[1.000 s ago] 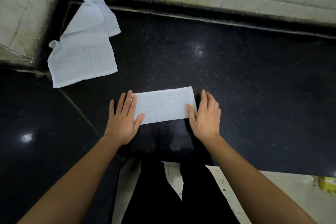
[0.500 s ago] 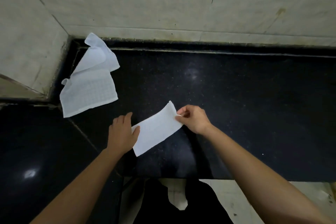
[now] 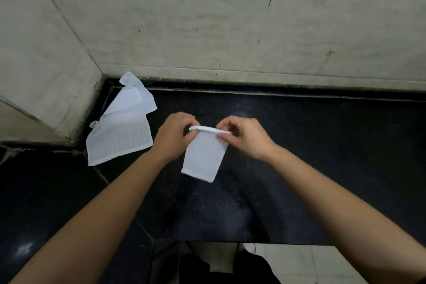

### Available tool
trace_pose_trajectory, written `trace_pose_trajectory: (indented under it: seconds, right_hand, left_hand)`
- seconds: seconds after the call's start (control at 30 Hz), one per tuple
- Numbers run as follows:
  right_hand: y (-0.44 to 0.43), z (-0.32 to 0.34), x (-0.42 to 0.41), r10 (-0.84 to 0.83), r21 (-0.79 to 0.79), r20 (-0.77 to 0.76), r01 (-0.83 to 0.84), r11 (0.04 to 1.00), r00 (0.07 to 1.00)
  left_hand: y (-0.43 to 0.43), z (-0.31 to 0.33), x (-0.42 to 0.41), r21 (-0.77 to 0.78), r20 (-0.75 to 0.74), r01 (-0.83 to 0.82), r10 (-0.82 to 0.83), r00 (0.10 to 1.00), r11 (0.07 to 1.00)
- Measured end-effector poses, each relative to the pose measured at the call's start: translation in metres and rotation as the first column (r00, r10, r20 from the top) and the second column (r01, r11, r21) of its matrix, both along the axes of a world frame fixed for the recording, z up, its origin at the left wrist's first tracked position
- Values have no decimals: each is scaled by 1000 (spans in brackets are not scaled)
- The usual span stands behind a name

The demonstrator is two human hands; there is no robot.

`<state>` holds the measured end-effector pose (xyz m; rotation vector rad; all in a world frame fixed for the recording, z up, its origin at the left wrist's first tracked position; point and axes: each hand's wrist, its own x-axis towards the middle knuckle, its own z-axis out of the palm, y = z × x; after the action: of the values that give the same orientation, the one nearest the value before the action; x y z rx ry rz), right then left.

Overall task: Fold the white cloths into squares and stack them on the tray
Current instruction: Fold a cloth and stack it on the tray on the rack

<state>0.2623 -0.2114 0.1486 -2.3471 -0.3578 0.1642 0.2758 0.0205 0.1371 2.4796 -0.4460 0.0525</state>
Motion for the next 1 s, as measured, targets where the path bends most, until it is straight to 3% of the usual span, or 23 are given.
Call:
trace_pose_trajectory:
  seconds: [0.17, 0.3, 0.4, 0.47, 0.53, 0.63, 0.77, 0.87, 1.0]
  right_hand:
    - [2, 23, 2, -64, 82, 195, 49, 995, 979]
    - [5, -12, -22, 23, -34, 219, -15, 999, 976]
    - [9, -57, -51, 136, -195, -14, -136, 971, 991]
    - [13, -86, -77, 215, -266, -208, -267, 926, 954]
    - [18, -110, -102, 276, -305, -300, -366, 879, 913]
    - [20, -128, -128, 350, -345, -314, -449, 824, 883]
    - [17, -138, -143, 484, -474, -189, -511, 717, 854]
    - [17, -134, -139, 465, -500, -167, -481, 720, 870]
    - [23, -125, -130, 382, -507, -331, -504, 700, 863]
  left_hand:
    - [0, 21, -2, -150, 185, -77, 105, 977, 986]
    - [7, -17, -36, -75, 189, -76, 89, 978, 994]
    - [16, -69, -79, 92, 72, 6, -12, 997, 996]
    - [19, -102, -114, 162, -48, 65, -58, 997, 985]
    - [20, -126, -146, 205, -136, 121, -94, 986, 971]
    - [20, -139, -176, 249, -194, 167, -120, 974, 954]
    - [24, -140, -182, 272, -209, 193, -137, 968, 943]
    - [25, -137, -175, 263, -273, 209, -136, 952, 942]
    - [21, -127, -164, 276, -461, 246, -97, 882, 929]
